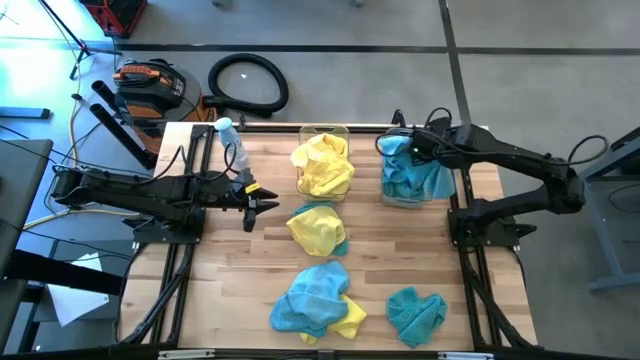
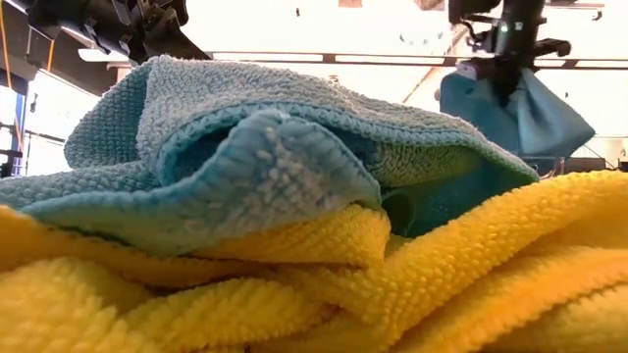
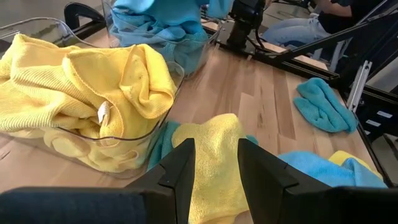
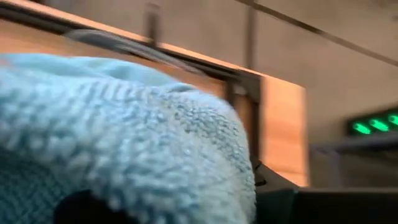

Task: Sort microfiber towel by color & place in baskets
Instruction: Put the blue towel into the right transparent bin

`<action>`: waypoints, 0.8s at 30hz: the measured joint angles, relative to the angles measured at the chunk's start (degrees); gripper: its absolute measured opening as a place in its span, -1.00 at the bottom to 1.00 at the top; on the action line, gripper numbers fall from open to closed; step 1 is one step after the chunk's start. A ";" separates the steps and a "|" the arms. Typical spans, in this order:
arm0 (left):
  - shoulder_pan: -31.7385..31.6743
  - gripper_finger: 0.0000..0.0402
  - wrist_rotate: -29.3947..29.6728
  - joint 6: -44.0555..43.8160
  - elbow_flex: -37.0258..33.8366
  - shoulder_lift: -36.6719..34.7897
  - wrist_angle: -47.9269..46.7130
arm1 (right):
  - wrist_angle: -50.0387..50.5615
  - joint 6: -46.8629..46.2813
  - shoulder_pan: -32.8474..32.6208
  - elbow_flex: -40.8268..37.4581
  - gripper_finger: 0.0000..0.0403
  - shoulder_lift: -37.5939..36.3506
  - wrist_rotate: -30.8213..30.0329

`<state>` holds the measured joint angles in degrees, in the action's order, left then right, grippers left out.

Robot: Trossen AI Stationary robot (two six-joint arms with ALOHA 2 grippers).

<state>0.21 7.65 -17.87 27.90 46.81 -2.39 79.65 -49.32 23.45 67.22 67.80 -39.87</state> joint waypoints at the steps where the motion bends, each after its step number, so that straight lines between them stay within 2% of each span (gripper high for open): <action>1: 0.00 -0.45 0.01 0.00 0.00 0.00 0.02 | -2.71 1.65 -0.60 0.00 -1.00 -0.04 0.82; 5: 0.00 -0.45 0.01 0.00 0.00 0.00 0.02 | -14.56 9.31 -1.40 -0.07 -1.00 0.03 0.60; 9: 0.00 -0.45 0.01 0.00 0.00 0.00 0.04 | -27.73 15.19 -0.40 -3.06 -1.00 0.03 -3.81; 12: 0.00 -0.45 -0.01 0.00 0.00 0.00 0.02 | -34.62 15.56 1.91 -8.04 -1.00 0.02 -5.14; 15: 0.00 -0.45 0.01 -0.02 0.00 0.00 0.03 | -35.92 13.92 5.01 -13.09 -1.00 0.04 -4.29; 17: 0.00 -0.45 -0.01 -0.02 0.00 0.00 0.00 | -35.56 13.53 6.86 -16.08 -1.00 0.06 -1.00; 22: 0.00 -0.45 0.01 0.00 0.00 0.00 -0.11 | -35.60 22.75 10.79 -18.38 -1.00 0.07 15.99; 24: 0.00 -0.45 0.01 -0.02 0.00 0.00 -0.11 | -34.94 25.09 12.18 -18.15 -1.00 0.07 20.52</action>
<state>0.21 7.66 -17.89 27.90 46.81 -2.50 44.71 -24.23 35.63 49.07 67.88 -19.35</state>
